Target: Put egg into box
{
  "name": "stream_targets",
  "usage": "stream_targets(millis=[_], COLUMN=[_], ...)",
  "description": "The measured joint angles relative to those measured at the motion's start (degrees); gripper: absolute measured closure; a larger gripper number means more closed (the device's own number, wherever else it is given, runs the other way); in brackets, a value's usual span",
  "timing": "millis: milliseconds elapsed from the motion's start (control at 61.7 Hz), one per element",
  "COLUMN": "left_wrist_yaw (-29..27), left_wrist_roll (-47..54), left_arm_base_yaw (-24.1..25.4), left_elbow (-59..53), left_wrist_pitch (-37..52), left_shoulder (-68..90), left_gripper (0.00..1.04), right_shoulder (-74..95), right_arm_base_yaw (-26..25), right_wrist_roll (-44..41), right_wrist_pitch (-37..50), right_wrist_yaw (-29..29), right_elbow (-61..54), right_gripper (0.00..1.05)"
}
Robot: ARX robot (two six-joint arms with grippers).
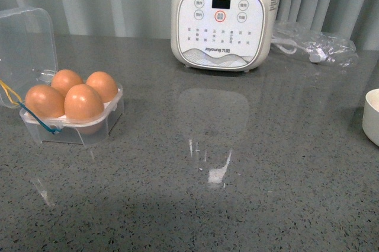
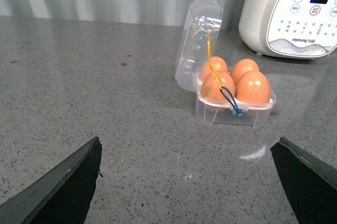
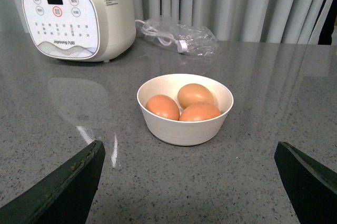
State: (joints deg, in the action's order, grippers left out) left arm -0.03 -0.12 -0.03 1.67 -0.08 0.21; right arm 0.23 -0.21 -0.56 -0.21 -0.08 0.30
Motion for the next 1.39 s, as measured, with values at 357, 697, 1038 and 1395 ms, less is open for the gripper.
stream_targets(millis=[357,697,1038,1395], left_wrist_yaw=[-11.98,-21.14,-0.48,6.03], left_wrist_roll=[-1.77,-2.97,2.56,6.21], left_arm_base_yaw=[-3.78,-6.14,11.39,14.23], left_elbow=[4.11,10.36,18.95,31.32], left_wrist_pitch=[-11.61,-18.84,3.72,14.62], left_shoulder=[6.12,16.63,36.79,59.65], left_gripper=[0.07,0.07,0.07,0.07], right_shoulder=[0.00,0.00,0.00,0.00], right_arm_base_yaw=[0.00,0.00,0.00,0.00], right_wrist_roll=[0.02,0.02,0.02,0.02], right_wrist_pitch=[0.00,0.00,0.00,0.00], right_wrist_yaw=[0.00,-0.04,-0.02,-0.02], right_elbow=[0.00,0.00,0.00,0.00], right_gripper=[0.07,0.07,0.07,0.07])
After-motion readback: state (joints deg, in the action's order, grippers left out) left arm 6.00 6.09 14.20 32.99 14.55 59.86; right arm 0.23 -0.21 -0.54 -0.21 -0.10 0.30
